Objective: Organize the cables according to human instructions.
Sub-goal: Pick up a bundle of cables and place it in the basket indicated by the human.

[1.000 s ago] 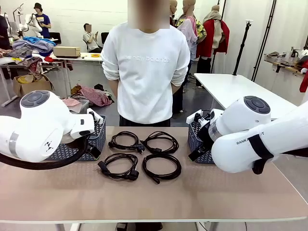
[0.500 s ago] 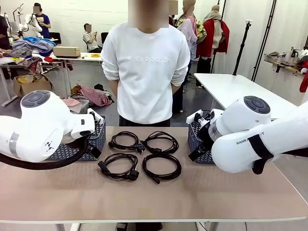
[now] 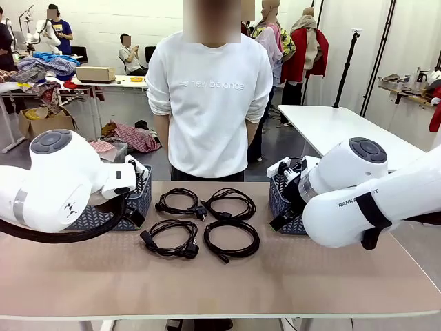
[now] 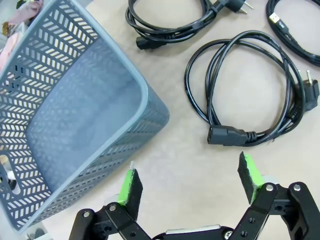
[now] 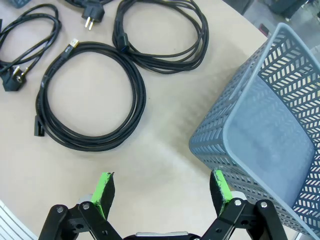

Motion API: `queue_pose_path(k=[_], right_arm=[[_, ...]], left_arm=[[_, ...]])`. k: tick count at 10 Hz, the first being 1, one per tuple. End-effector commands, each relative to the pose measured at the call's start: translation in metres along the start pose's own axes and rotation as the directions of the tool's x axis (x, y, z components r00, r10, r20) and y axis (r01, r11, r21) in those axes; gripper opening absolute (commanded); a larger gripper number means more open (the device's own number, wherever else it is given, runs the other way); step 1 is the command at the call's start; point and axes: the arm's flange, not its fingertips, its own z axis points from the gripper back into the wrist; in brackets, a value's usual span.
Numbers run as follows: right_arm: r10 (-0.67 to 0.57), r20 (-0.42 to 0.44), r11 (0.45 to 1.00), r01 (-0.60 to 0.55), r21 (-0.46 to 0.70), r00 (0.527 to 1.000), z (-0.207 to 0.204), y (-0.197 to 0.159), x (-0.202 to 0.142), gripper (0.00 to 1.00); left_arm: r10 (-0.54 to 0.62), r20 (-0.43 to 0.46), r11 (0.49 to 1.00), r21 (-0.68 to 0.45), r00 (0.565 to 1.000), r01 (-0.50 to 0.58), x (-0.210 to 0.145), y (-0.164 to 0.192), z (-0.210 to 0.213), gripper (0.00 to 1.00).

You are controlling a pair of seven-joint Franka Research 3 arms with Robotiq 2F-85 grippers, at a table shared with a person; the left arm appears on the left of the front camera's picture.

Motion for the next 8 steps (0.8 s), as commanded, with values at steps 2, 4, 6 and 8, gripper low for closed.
queue_pose_path(k=[2, 4, 6, 8], right_arm=[[0.051, 0.015, 0.996, -0.052, 0.078, 0.999, 0.021, -0.011, 0.002, 1.00], [0.107, 0.046, 0.987, -0.111, 0.114, 0.993, 0.045, -0.019, 0.001, 1.00], [0.183, 0.084, 0.964, -0.196, 0.182, 0.979, 0.073, -0.036, 0.000, 1.00], [0.230, 0.153, 0.935, -0.262, 0.238, 0.961, 0.103, -0.061, -0.001, 1.00]], left_arm=[[-0.027, 0.026, 1.000, -0.005, 0.999, 0.027, -0.005, 0.013, 0.034, 1.00], [-0.072, 0.042, 0.997, -0.029, 0.997, 0.073, -0.005, 0.027, 0.065, 1.00], [-0.160, 0.052, 0.985, -0.058, 0.986, 0.163, -0.004, 0.045, 0.091, 1.00], [-0.208, 0.090, 0.970, -0.109, 0.974, 0.217, -0.001, 0.075, 0.118, 1.00]])
